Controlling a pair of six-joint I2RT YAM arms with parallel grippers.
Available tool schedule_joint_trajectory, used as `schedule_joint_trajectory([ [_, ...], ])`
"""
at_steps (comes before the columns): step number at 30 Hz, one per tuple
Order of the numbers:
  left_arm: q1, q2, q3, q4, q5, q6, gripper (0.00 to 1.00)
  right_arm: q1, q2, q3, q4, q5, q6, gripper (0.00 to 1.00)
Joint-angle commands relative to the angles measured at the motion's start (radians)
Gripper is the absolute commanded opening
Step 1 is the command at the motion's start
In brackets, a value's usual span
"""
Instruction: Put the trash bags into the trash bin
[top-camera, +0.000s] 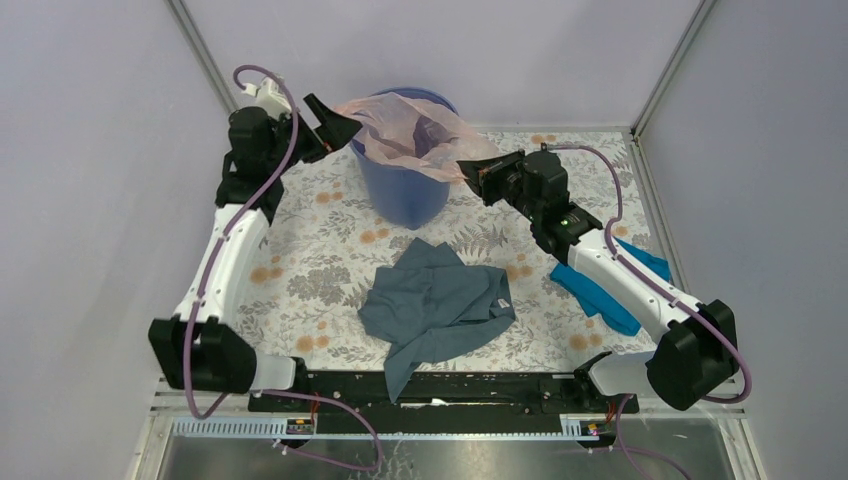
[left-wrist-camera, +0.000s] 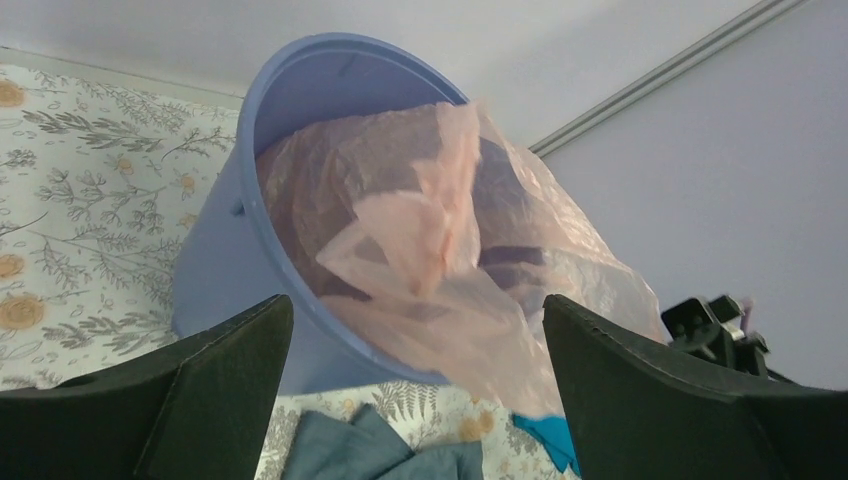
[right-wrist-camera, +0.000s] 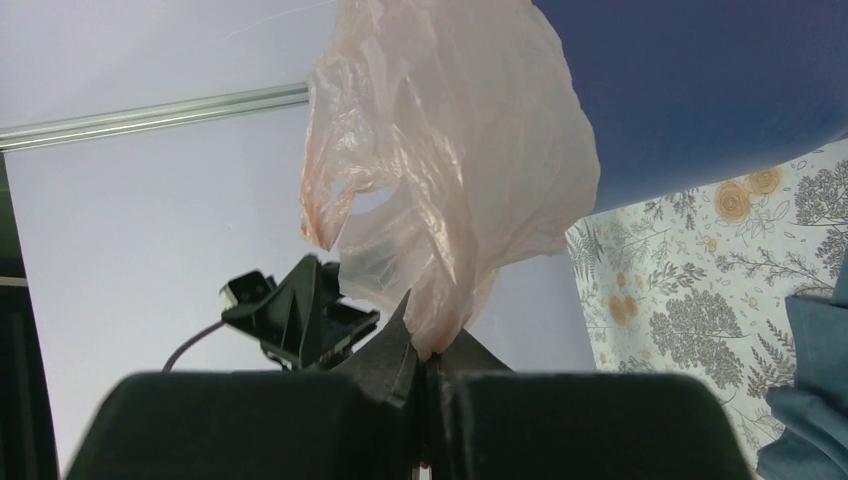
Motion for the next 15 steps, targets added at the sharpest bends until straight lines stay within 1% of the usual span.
schedule_joint_trajectory([
  [1,0.003,0.092,0.102,0.111,0.030,-0.028,0.99,-0.003,-0.031,0.037,0.059,-0.026,0.004,0.00],
  [3,0.003,0.142,0.132,0.127,0.051,-0.042,0.97,-0.003,-0.034,0.041,0.052,-0.024,0.000,0.00],
  [6,0.002,0.198,0.165,0.176,0.078,-0.073,0.87,-0.004,-0.040,0.046,0.044,-0.024,-0.012,0.00],
  [7,0.002,0.210,0.173,0.191,0.085,-0.083,0.79,-0.003,-0.042,0.047,0.042,-0.025,-0.019,0.00],
  [9,0.002,0.229,0.204,0.181,0.071,-0.082,0.57,-0.003,-0.047,0.045,0.035,-0.027,-0.035,0.00],
  [10,0.002,0.235,0.225,0.163,0.049,-0.072,0.50,-0.005,-0.050,0.039,0.035,-0.032,-0.052,0.00],
  [11,0.003,0.239,0.249,0.137,0.014,-0.060,0.42,-0.007,-0.055,0.028,0.040,-0.040,-0.077,0.00],
  [13,0.003,0.245,0.308,0.063,-0.094,-0.033,0.24,-0.009,-0.076,-0.006,0.054,-0.061,-0.151,0.00],
  [14,0.005,0.248,0.329,0.041,-0.123,-0.022,0.17,-0.008,-0.084,-0.030,0.063,-0.073,-0.188,0.00],
  [15,0.008,0.255,0.351,0.028,-0.138,-0.010,0.13,-0.009,-0.088,-0.049,0.077,-0.100,-0.238,0.00],
])
